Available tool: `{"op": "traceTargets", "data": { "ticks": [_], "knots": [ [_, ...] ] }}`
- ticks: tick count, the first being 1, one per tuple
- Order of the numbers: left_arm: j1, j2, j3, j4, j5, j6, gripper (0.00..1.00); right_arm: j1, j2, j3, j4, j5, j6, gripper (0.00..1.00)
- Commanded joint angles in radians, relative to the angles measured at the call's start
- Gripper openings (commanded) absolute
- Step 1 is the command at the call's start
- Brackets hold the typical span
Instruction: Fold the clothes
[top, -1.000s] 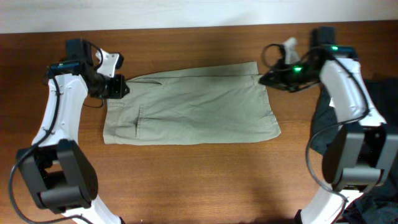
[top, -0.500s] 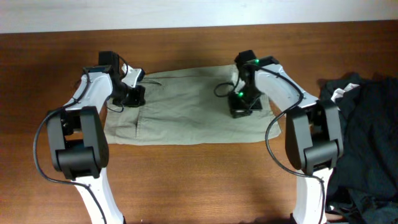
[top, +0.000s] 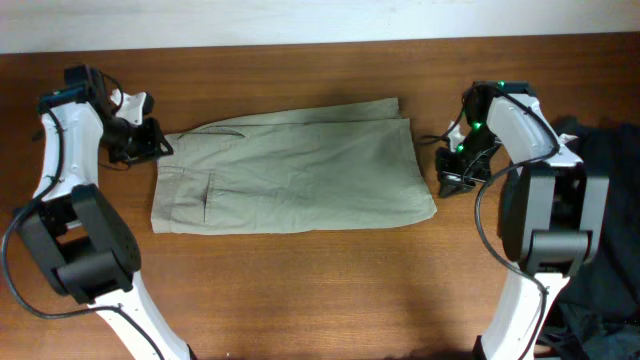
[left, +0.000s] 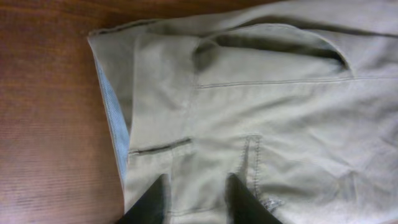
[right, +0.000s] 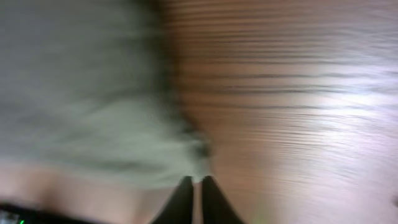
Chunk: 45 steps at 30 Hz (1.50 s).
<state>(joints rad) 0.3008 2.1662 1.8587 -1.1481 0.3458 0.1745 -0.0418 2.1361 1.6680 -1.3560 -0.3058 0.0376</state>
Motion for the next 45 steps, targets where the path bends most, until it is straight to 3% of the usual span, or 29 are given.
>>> {"op": "traceTargets", "data": {
  "ticks": [1,2,6,9,12,15,20,22,24,29,33,35,36,38,41,45],
  "knots": [
    [0.01,-0.051,0.014,-0.067,-0.015,0.006,0.63,0.107,-0.078,0.004,0.032,-0.199,-0.073,0.16],
    [0.011,-0.051,-0.018,-0.065,-0.048,0.005,0.72,0.144,-0.07,0.001,0.064,-0.195,-0.035,0.16],
    [0.03,-0.045,-0.11,-0.033,-0.088,-0.018,0.8,0.259,-0.049,-0.051,0.248,-0.195,0.138,0.08],
    [0.069,-0.045,-0.166,0.021,-0.079,-0.024,0.85,0.32,-0.035,-0.111,0.362,-0.195,0.164,0.04],
    [0.107,-0.035,-0.204,0.088,-0.002,-0.021,0.99,0.356,-0.035,-0.17,0.431,-0.2,0.186,0.04],
    [0.116,-0.026,-0.269,0.179,0.037,0.014,0.99,0.364,-0.035,-0.201,0.465,-0.2,0.208,0.04],
    [0.113,0.066,-0.29,0.198,0.149,0.077,0.98,0.364,-0.035,-0.205,0.495,-0.199,0.234,0.04],
    [0.113,0.124,-0.29,0.195,0.172,0.077,0.89,0.365,-0.035,-0.205,0.501,-0.2,0.26,0.04],
    [0.113,0.171,-0.29,0.198,0.182,0.078,0.67,0.369,-0.035,-0.205,0.5,-0.199,0.26,0.04],
    [0.097,0.192,-0.291,0.224,0.201,0.077,0.58,0.372,-0.035,-0.205,0.501,-0.2,0.26,0.04],
    [0.067,0.192,-0.291,0.228,0.216,0.078,0.43,0.372,-0.035,-0.205,0.501,-0.2,0.26,0.04],
    [0.048,0.192,-0.292,0.227,0.217,0.077,0.29,0.372,-0.035,-0.205,0.501,-0.2,0.26,0.04],
    [0.041,0.192,-0.292,0.219,0.216,0.077,0.13,0.372,-0.035,-0.205,0.5,-0.2,0.26,0.04],
    [0.048,0.19,-0.284,0.185,0.219,0.077,0.01,0.372,-0.035,-0.205,0.496,-0.2,0.26,0.04],
    [0.081,0.19,-0.193,0.042,0.199,0.063,0.01,0.372,-0.043,-0.204,0.46,-0.207,0.266,0.04],
    [0.142,0.189,0.189,-0.377,-0.006,0.063,0.01,0.37,-0.125,-0.2,0.431,-0.206,0.267,0.04]
  ]
}}
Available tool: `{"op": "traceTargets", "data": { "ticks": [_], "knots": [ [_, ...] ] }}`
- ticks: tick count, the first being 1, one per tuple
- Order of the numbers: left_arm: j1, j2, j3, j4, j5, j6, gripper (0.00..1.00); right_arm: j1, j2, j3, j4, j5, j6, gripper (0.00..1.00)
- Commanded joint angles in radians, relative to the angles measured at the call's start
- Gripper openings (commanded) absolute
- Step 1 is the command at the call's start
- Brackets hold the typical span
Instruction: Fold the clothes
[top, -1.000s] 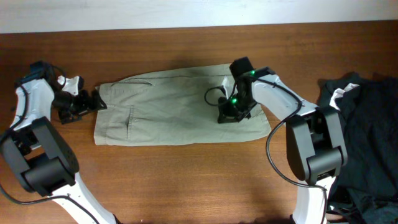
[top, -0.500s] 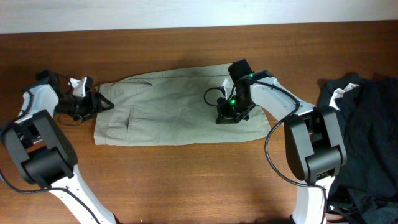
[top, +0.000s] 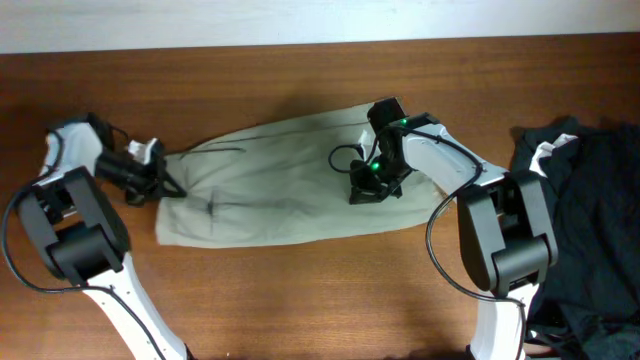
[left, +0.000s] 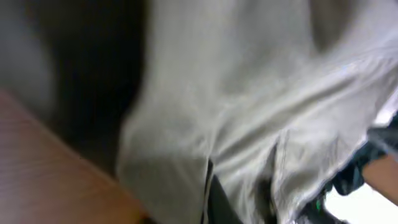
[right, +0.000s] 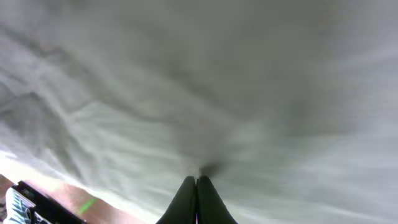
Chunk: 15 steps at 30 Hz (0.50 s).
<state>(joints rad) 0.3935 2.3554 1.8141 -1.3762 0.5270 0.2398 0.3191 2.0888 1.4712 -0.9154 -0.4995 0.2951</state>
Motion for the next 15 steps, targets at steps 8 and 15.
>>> {"op": "traceTargets", "data": {
  "ticks": [8,15],
  "knots": [
    [-0.059,-0.125,0.671,-0.312,-0.235,-0.055,0.0,0.006,-0.233,0.002,-0.034,0.019,0.01,0.04],
    [-0.441,-0.13,0.64,-0.309,-0.211,-0.169,0.0,-0.056,-0.234,0.002,-0.039,0.233,0.01,0.04]
  ]
}}
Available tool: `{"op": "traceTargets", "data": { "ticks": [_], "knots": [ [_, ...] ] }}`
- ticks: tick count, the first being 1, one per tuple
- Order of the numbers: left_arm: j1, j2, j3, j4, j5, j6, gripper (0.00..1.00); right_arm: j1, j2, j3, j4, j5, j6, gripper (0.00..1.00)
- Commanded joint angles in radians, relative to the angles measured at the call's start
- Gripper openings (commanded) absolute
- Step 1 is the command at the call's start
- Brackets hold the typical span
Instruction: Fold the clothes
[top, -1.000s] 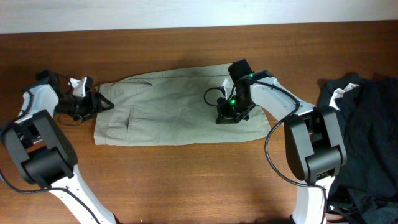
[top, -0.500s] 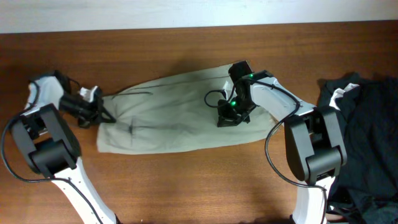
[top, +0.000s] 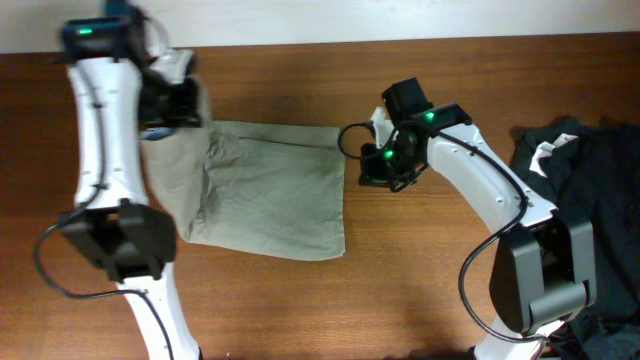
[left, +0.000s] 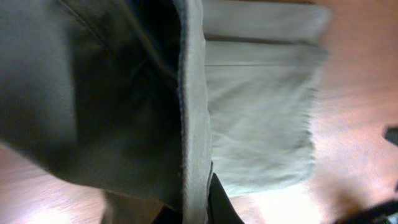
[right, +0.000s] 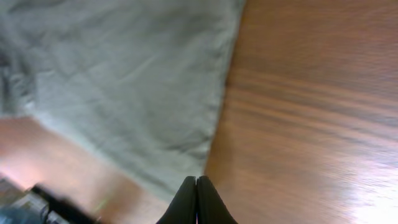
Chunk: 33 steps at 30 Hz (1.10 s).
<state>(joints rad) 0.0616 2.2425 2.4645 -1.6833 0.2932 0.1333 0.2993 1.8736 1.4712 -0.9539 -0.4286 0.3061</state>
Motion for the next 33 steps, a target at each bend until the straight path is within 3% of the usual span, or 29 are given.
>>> {"op": "traceTargets", "data": {
  "ticks": [1,5,10,15,18,21,25,30,33],
  "knots": [
    [-0.171,-0.017,-0.011,-0.002,0.01,-0.076,0.0,-0.047,-0.014,0.002,0.0,0.22,-0.002,0.04],
    [-0.322,-0.016,-0.047,0.009,-0.119,-0.153,0.0,-0.071,0.043,0.002,-0.012,0.241,-0.008,0.04],
    [-0.417,-0.016,-0.2,0.134,-0.118,-0.213,0.01,-0.072,0.179,0.002,-0.012,0.275,0.008,0.04],
    [-0.419,-0.02,-0.219,0.138,-0.063,-0.216,0.0,-0.09,0.317,0.002,0.005,0.274,0.016,0.04],
    [-0.421,-0.021,-0.219,0.142,0.106,-0.216,0.01,-0.091,0.327,0.002,0.005,0.271,0.011,0.04],
    [-0.449,-0.021,-0.219,0.15,0.131,-0.216,0.0,-0.091,0.327,0.002,0.0,0.256,-0.014,0.04],
    [-0.51,-0.021,-0.219,0.164,0.126,-0.219,0.01,-0.091,0.327,0.002,0.001,0.257,-0.013,0.04],
    [-0.503,-0.021,-0.219,0.137,-0.02,-0.22,0.0,-0.155,0.292,0.033,-0.046,0.259,-0.056,0.04],
    [-0.496,-0.021,-0.219,0.139,-0.016,-0.22,0.01,-0.24,0.227,0.092,-0.035,0.077,-0.127,0.04]
  ]
}}
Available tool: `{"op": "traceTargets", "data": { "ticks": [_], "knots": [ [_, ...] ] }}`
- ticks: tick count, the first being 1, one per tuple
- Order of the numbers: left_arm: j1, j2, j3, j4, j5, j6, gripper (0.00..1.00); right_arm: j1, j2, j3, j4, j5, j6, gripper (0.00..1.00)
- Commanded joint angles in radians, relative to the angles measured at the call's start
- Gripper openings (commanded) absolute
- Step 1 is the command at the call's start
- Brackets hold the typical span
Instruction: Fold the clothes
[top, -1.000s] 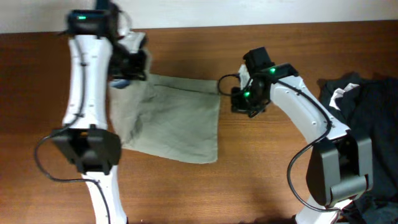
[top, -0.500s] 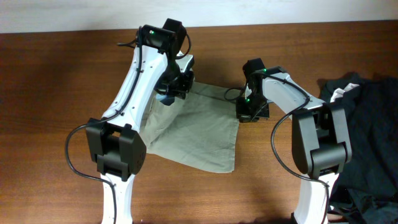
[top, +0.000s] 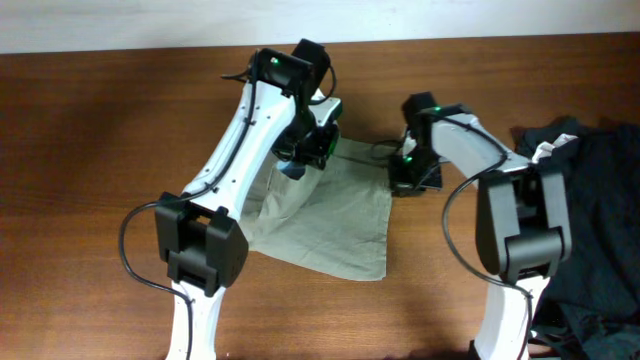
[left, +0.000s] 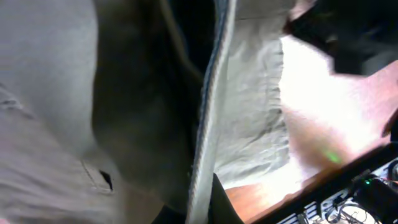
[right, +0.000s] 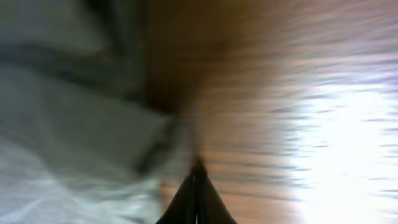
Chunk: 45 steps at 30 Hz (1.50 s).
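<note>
Olive-green pants (top: 335, 225) lie folded in a short, skewed bundle at the table's middle. My left gripper (top: 308, 148) hangs over their back edge, shut on the waist end, which it holds lifted. In the left wrist view the cloth's hem runs down between the fingers of my left gripper (left: 200, 205), with pants (left: 50, 93) filling the frame. My right gripper (top: 408, 178) sits at the pants' right edge. The right wrist view is blurred: my right gripper (right: 198, 180) is shut, its tips on the wood beside the pants (right: 68, 118).
A heap of black clothes (top: 590, 190) lies at the table's right end. The brown wooden table (top: 100, 160) ends at a white wall along the back.
My left gripper has moved from the back left of the table to over the middle, with the waist end still in it. The bundle now lies further right. My right gripper has shifted slightly right.
The pants first lay flat at full length, my left gripper open at the waist, my right shut by the leg ends. Then my right gripper was over the middle and the pants shorter. Then my left held the waist lifted at back left, now over the middle.
</note>
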<state>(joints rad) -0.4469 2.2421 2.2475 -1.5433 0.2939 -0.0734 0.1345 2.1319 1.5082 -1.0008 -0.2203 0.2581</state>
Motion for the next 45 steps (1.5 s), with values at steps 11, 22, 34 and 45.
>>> {"op": "traceTargets", "data": {
  "ticks": [11,22,34,45],
  "knots": [
    [-0.015,-0.021,-0.002,0.044,0.035,-0.013,0.02,-0.068,0.021,0.059,0.082,-0.363,-0.243,0.04],
    [-0.015,-0.021,-0.002,0.04,0.044,-0.013,0.02,-0.069,0.101,-0.051,0.151,-0.171,-0.171,0.04],
    [-0.111,-0.019,-0.011,0.056,0.137,-0.103,0.03,-0.069,0.102,-0.051,0.141,-0.16,-0.172,0.04],
    [-0.132,-0.02,-0.064,0.117,0.038,-0.158,0.67,-0.091,0.099,-0.036,0.05,-0.16,-0.176,0.04]
  ]
}}
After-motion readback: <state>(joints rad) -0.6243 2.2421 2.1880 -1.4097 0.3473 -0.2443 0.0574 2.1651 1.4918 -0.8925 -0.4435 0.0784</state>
